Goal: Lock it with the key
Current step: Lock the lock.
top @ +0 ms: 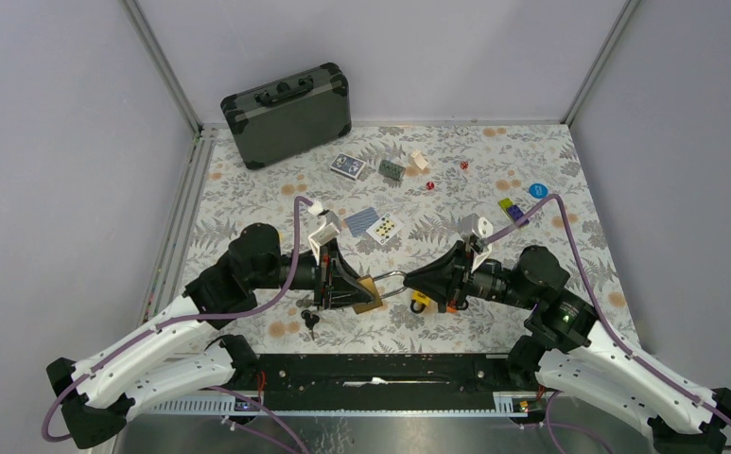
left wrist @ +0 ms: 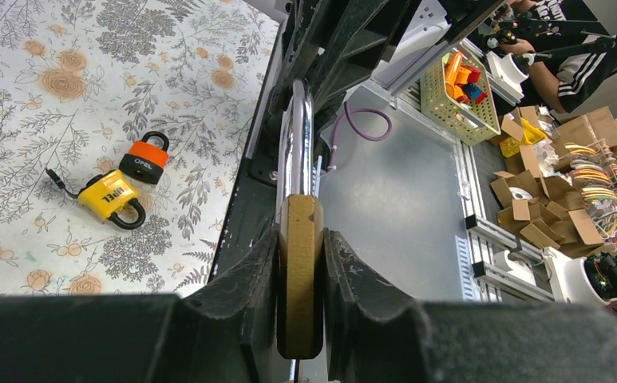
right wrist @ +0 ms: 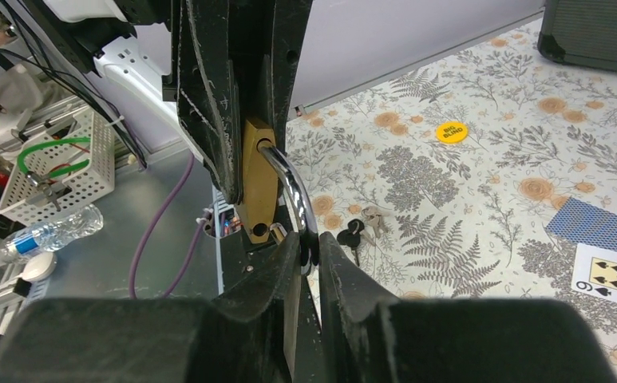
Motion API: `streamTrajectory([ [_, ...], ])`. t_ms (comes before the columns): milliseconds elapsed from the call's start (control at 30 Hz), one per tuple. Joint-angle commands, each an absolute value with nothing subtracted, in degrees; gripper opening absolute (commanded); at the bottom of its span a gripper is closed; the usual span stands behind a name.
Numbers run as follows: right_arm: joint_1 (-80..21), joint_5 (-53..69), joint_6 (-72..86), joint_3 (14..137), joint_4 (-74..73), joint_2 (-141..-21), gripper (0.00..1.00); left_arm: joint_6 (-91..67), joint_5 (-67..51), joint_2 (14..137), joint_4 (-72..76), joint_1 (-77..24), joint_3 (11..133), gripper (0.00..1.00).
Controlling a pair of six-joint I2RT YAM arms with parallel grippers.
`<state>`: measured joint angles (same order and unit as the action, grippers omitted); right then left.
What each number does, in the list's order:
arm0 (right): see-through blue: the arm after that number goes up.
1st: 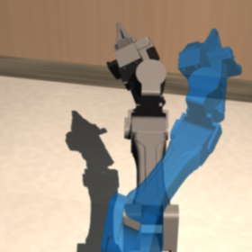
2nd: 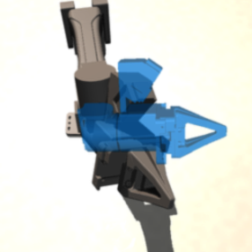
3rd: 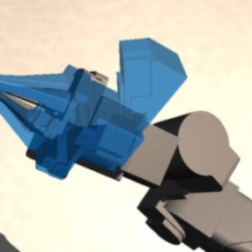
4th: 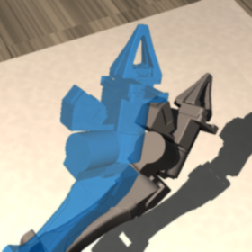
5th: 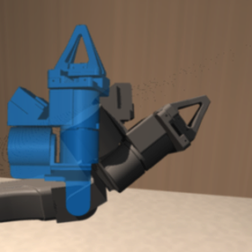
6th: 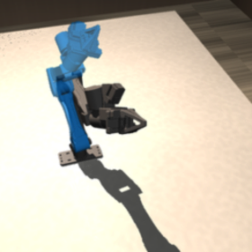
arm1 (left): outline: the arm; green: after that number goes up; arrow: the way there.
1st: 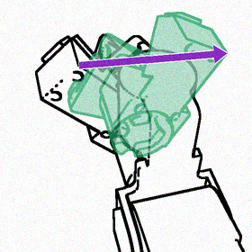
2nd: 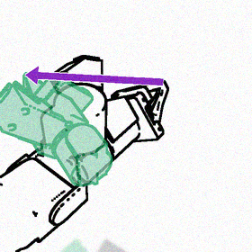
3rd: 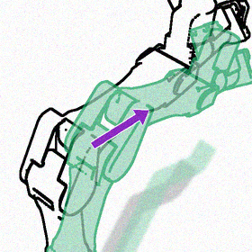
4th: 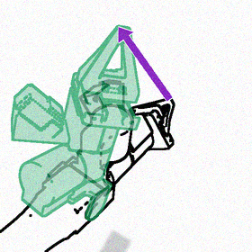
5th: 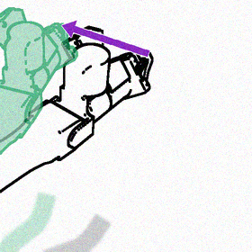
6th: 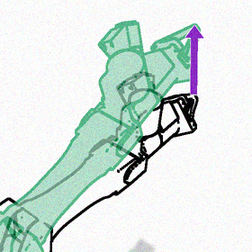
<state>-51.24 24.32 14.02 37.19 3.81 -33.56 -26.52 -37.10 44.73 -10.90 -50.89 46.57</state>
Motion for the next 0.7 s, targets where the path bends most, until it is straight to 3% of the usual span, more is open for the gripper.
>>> streamTrajectory([
  [0, -51.5, 31.6, 18.91, 36.8, 9.0, -35.33, 0.13, -25.97, -35.6, 45.01, -2.02, -50.75, 48.52, 0.0],
  [533, -51.46, 34.57, 21.47, 35.58, 9.0, -39.27, 0.06, -25.84, -33.35, 46.48, -1.05, -50.8, 48.93, 0.0],
  [600, -51.52, 32.57, 19.7, 35.57, 6.67, -37.83, 0.08, -25.84, -33.51, 46.58, -1.05, -50.85, 49.11, 0.0],
  [667, -51.51, 30.98, 18.1, 35.86, 4.75, -36.35, 0.2, -25.92, -33.98, 46.62, -1.12, -50.84, 49.06, 0.0],
])
